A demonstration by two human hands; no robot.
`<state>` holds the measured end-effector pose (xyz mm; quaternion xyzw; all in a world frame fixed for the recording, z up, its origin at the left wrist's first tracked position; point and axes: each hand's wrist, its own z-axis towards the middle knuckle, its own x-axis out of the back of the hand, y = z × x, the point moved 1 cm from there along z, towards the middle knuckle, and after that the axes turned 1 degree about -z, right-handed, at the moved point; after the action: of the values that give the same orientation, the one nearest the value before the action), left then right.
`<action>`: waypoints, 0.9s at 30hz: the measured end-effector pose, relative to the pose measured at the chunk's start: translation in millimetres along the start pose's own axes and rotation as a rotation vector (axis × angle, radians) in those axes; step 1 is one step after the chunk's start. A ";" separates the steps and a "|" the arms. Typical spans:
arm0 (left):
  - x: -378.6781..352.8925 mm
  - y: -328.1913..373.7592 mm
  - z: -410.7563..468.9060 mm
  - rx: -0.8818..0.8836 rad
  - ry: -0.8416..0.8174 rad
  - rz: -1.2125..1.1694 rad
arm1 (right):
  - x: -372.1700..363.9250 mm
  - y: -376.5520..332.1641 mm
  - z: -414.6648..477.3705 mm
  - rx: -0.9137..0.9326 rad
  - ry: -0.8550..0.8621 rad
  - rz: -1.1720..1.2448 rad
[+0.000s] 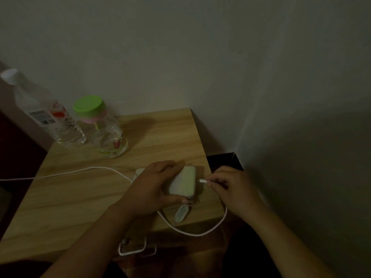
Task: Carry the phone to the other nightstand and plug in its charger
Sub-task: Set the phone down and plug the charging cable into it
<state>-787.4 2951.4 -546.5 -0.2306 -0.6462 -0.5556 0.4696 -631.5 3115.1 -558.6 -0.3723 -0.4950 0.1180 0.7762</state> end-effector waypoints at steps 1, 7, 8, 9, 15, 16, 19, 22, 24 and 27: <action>0.4 -0.3 -1.4 0.004 0.004 -0.008 | 0.9 -2.4 -0.1 0.005 0.005 0.001; 1.3 -2.5 -7.2 0.001 0.023 -0.034 | 7.7 -18.5 -3.2 0.102 0.031 -0.068; 1.6 -2.4 -7.7 0.003 0.026 -0.037 | 8.2 -20.6 -3.7 0.114 0.036 -0.076; 1.8 -2.4 -8.2 0.006 0.029 -0.041 | 8.7 -22.4 -4.1 0.127 0.043 -0.082; 4.0 -0.5 -9.5 0.012 0.051 -0.071 | 6.1 -29.0 -8.6 0.191 0.051 -0.124; 4.6 0.0 -10.1 0.009 0.048 -0.074 | 5.2 -29.5 -9.1 0.200 0.052 -0.126; 6.3 1.1 -12.7 0.009 0.023 -0.076 | 4.9 -29.9 -10.2 0.233 0.060 -0.136; 7.4 1.5 -14.3 0.017 0.009 -0.077 | 4.6 -30.6 -10.6 0.257 0.065 -0.163; 7.5 1.7 -14.6 0.023 0.003 -0.077 | 3.5 -31.2 -10.0 0.268 0.043 -0.181; 6.3 1.2 -14.4 0.030 -0.010 -0.059 | 2.0 -28.6 -6.9 0.186 0.023 -0.107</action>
<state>-784.2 2936.8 -541.2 -0.2070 -0.6634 -0.5581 0.4535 -630.0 3093.1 -538.9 -0.2729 -0.4921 0.1176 0.8183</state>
